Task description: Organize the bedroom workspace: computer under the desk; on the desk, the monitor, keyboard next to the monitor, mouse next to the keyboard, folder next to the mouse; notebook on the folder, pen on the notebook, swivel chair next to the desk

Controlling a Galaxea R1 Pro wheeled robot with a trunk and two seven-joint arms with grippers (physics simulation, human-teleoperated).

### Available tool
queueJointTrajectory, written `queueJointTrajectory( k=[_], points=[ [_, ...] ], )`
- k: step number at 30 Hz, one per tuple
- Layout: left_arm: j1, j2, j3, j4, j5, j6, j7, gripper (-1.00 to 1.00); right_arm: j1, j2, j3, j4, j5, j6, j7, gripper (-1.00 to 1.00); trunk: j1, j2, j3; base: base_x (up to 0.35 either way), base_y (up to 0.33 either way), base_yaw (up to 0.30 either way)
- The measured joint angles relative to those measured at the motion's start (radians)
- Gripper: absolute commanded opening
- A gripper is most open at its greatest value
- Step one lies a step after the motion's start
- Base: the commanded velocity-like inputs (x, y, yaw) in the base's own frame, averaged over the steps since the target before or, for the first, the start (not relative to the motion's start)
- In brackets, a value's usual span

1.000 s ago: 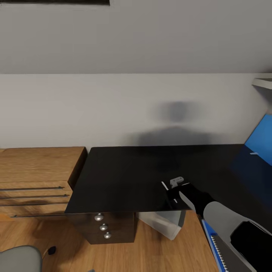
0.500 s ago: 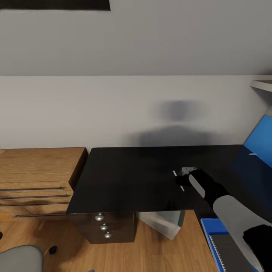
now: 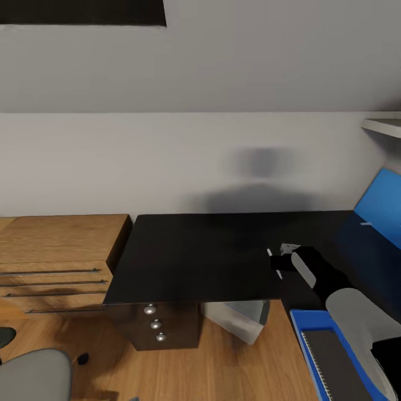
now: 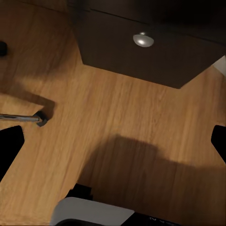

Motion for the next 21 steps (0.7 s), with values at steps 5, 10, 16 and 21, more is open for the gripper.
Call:
queueJointTrajectory(
  k=[5,10,16,21],
  points=[
    [0.0,0.0,0.0,0.0,0.0,0.0,0.0,1.0,0.032,0.019,0.0,-0.001,-0.002,-0.031,0.0,-1.0,-0.019,0.035,0.016,-0.32,0.0,0.0],
    [0.0,0.0,-0.001,0.0,-0.001,0.0,-0.004,1.0,0.062,0.036,0.002,-0.002,-0.002,-0.095,0.0,-1.0,-0.038,0.07,0.032,-0.325,0.0,0.0],
    [0.0,0.0,-0.001,0.0,-0.001,0.001,-0.007,1.0,0.066,0.051,-0.001,-0.004,0.006,-0.116,-0.001,-1.0,-0.05,0.092,0.041,-0.155,0.0,0.0],
    [0.0,0.0,-0.004,0.0,-0.001,0.0,-0.008,1.0,0.067,0.05,-0.003,-0.002,0.008,-0.126,-0.001,-1.0,-0.051,0.092,0.041,-0.022,0.0,0.0]
  ],
)
